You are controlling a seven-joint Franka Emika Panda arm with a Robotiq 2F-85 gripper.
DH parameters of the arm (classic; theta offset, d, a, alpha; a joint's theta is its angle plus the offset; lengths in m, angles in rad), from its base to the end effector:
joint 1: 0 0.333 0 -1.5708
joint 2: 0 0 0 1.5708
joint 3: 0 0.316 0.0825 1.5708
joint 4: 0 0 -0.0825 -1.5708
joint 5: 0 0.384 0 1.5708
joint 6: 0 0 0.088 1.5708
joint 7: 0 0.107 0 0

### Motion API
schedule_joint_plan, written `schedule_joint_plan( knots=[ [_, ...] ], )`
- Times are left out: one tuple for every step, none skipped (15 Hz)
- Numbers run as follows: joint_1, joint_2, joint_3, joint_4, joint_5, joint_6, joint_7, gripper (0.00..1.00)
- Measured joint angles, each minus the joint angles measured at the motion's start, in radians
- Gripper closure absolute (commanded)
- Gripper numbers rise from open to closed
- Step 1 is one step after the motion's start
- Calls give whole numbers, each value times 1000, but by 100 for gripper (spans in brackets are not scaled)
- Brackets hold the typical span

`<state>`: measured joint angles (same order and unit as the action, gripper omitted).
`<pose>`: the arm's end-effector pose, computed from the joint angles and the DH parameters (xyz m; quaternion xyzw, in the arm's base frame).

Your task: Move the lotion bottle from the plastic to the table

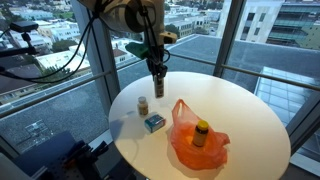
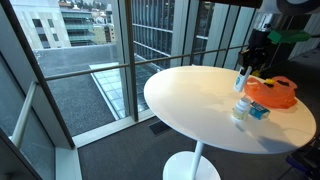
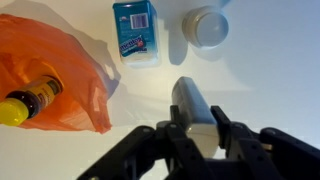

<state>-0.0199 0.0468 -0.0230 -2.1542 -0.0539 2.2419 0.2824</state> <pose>0.5478 -0.0250 0.3819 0.9889 -0.1457 0.0229 0.0194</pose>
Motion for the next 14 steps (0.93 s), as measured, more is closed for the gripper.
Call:
schedule_joint_plan(
  knots=[
    [2,18,1,8,0,-2,0,89],
    [3,39,1,18,0,-4,0,89],
    [3,59,1,28,0,-5,0,89],
    [3,78,1,38,0,-5,-1,89],
    [3,96,1,47,0,-5,-5,89],
    [3,112,1,55,0,-5,-10,89],
    [4,126,1,63,0,-5,-14,89],
    [5,139,1,68,0,-5,-15,89],
    [7,151,1,73,0,-5,-15,89],
    [10,162,1,78,0,-5,-15,89],
    [13,172,1,83,0,-4,-15,89],
    [17,180,1,86,0,-4,-15,89],
    [20,188,1,89,0,-3,-15,89],
    [23,195,1,91,0,0,-15,89]
  ],
)
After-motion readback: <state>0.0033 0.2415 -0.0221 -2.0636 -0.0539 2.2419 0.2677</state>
